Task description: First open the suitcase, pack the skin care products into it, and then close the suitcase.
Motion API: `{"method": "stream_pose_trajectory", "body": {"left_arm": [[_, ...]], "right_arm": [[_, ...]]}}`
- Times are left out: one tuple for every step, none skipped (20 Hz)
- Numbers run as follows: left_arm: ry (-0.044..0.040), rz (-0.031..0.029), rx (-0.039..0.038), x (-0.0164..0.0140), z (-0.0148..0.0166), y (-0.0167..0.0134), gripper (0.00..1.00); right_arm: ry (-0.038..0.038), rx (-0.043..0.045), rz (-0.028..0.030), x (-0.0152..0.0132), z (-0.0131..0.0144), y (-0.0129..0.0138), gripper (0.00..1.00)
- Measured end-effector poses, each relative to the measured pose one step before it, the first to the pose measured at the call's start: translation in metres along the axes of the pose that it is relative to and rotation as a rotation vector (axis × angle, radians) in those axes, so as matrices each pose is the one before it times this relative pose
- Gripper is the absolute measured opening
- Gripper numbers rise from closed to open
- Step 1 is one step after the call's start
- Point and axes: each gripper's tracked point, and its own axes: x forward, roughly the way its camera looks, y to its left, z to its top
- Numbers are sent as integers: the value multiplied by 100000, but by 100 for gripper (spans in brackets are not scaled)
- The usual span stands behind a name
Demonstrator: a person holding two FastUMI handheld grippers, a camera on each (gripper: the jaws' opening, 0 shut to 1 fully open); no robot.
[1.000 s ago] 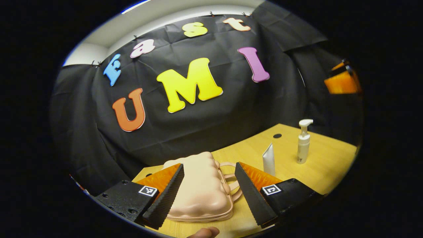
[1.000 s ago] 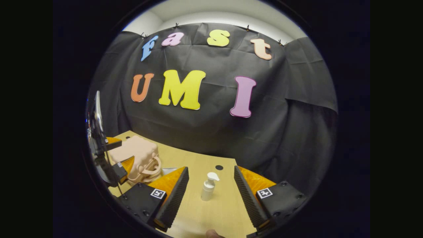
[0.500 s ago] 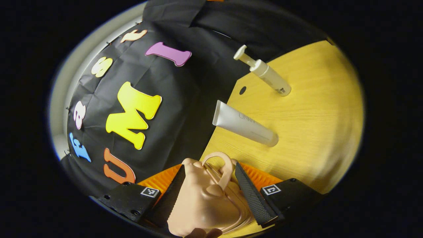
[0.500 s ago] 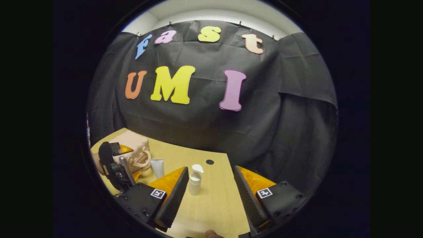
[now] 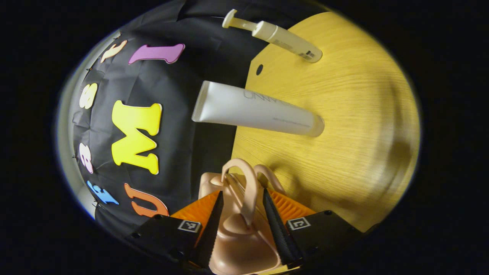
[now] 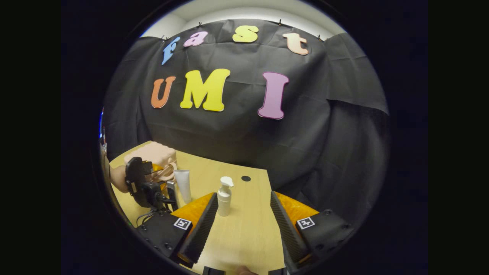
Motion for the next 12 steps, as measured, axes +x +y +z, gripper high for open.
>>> {"method": "stream_pose_trajectory", "body": {"left_arm": [[-372,1436,1547,153,455,381,58],[-198,-631,-1043,89,420,101,51],[1236,-3126,-2924,-47,-139,-460,31],[1818,-1073,-2008,-92,-177,-197,25],[73,-596,-1429,31,279,225,19],[-118,-131,-1825,-365,121,224,17],[-944,-131,-2834,-225,-47,264,14],[-939,-110,-3143,-300,-138,305,12],[-432,386,-2485,-430,-363,554,10],[-359,163,-2615,-638,-348,729,8],[-2023,-1978,-2936,-617,-5,449,7],[-1314,-1957,-3134,-494,-170,492,7]], "right_arm": [[-363,-911,1945,-36,187,232,82],[-403,-1021,2110,-51,108,278,81],[-242,-1204,2010,-35,97,217,82],[-54,-814,1628,-4,-187,148,80],[-41,-328,1190,-110,-44,96,80],[-129,-37,759,-162,-225,25,81],[-193,9,288,-159,5,137,82],[-348,91,-164,-93,44,162,81],[-2,18,-586,23,59,248,81],[579,-75,-989,89,-105,269,81],[497,426,-1265,33,201,365,81],[-67,989,-1221,-38,407,472,81]]}}
